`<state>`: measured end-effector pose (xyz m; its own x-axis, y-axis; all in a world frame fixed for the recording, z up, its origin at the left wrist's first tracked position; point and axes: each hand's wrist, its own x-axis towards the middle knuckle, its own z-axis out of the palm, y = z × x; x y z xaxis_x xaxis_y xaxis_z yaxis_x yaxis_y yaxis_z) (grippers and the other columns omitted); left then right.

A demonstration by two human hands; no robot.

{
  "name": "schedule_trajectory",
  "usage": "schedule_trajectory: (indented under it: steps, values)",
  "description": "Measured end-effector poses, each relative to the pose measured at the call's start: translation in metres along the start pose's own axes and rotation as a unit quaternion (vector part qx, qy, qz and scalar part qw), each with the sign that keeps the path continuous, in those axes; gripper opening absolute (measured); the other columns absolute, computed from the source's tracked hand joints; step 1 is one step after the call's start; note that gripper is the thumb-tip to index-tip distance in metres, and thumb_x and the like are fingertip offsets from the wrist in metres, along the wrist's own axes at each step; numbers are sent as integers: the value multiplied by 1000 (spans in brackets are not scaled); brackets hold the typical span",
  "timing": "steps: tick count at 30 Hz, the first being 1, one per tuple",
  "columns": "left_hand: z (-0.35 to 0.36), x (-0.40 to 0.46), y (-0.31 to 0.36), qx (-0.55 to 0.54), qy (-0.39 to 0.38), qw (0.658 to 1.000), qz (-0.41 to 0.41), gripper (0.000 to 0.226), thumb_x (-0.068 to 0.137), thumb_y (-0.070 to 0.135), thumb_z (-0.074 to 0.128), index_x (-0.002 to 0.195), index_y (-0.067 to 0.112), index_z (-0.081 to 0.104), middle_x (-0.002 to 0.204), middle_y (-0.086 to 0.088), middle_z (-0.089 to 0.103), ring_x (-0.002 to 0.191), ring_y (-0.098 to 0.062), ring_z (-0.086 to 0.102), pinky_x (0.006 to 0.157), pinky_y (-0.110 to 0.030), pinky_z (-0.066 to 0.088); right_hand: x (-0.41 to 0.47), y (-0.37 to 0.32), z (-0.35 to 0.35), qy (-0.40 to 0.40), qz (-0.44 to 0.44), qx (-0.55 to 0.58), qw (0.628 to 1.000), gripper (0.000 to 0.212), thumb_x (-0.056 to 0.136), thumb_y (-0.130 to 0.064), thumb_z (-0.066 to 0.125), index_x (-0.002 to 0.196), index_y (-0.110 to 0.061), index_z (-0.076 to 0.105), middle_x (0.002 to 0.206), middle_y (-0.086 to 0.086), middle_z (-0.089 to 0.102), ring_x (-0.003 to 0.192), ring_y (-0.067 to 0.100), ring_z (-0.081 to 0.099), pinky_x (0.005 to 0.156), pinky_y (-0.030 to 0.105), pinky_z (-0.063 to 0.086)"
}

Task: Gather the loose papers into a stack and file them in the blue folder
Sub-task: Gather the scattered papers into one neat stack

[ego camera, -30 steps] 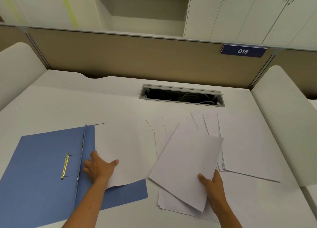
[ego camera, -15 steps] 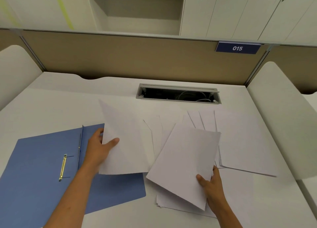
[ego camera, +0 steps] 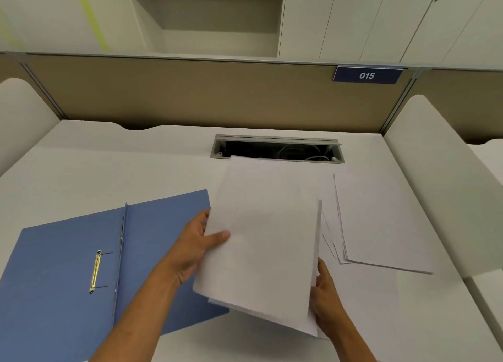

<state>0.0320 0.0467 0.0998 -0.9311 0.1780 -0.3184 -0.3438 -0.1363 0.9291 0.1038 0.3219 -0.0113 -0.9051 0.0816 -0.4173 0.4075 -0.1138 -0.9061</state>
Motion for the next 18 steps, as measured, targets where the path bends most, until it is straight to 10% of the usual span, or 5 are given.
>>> schedule_trajectory:
  steps: [8, 14, 18]
  values:
    - [12, 6, -39, 200, 78, 974, -71, 51, 76, 21, 79, 119, 21, 52, 112, 2, 62, 100, -17, 63, 85, -36, 54, -3, -14, -3, -37, -10, 10, 999, 65, 74, -23, 79, 130, -30, 46, 121, 10, 67, 103, 35, 68, 84, 60, 54]
    - [-10, 12, -38, 69, 79, 987, -119, 61, 67, 53, 79, 117, 23, 61, 120, 2, 66, 109, -17, 63, 95, -38, 50, -5, -20, -1, -80, -14, -7, 997, 66, 76, -31, 77, 132, -30, 43, 124, 8, 65, 105, 32, 67, 87, 57, 54]
    - [-3, 5, -41, 2, -26, 995, -97, 45, 82, 26, 72, 125, 26, 57, 121, 4, 68, 113, -17, 64, 95, -38, 51, -9, -27, 8, -94, -2, -45, 995, 73, 75, -49, 70, 139, -36, 36, 131, -1, 59, 111, 24, 64, 92, 52, 53]
